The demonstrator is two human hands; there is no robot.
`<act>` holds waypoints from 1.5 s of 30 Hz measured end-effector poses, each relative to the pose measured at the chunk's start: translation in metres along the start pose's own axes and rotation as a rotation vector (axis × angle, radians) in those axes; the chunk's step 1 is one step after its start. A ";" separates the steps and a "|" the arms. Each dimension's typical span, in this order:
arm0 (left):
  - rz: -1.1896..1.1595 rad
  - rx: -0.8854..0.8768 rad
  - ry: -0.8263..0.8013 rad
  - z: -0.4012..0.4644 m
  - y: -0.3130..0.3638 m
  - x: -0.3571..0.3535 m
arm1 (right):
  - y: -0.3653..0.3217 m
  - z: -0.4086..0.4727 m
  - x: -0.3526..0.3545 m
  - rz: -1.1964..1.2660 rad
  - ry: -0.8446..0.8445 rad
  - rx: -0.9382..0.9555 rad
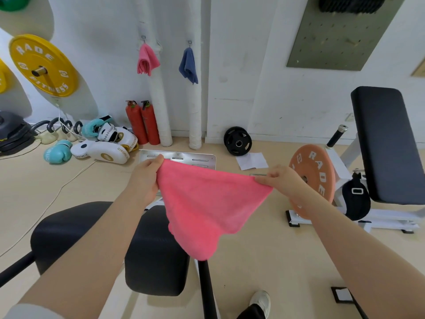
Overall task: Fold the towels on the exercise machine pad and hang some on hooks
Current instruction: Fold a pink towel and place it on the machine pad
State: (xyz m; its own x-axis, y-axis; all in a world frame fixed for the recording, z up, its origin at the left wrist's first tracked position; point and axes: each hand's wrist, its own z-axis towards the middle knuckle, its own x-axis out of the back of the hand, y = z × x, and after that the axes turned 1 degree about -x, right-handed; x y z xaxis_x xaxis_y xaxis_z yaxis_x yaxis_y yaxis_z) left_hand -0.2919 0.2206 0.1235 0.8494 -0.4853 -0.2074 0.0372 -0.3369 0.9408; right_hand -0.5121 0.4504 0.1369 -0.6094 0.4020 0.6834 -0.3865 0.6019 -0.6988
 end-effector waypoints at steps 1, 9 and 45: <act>-0.006 0.001 0.002 0.000 0.000 0.001 | 0.001 -0.001 0.002 0.082 0.000 0.006; -0.159 0.076 -0.002 0.005 -0.002 0.005 | 0.007 0.008 0.007 0.875 -0.246 -0.183; 0.061 -0.184 -0.452 -0.066 0.016 -0.087 | -0.094 -0.023 -0.026 0.123 0.188 0.451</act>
State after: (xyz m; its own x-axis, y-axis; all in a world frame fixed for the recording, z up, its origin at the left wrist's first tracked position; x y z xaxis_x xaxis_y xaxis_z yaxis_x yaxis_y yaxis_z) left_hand -0.3299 0.3107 0.1740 0.5410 -0.8149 -0.2080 0.1221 -0.1686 0.9781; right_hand -0.4434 0.3992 0.1897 -0.5498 0.5939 0.5874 -0.6057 0.2008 -0.7700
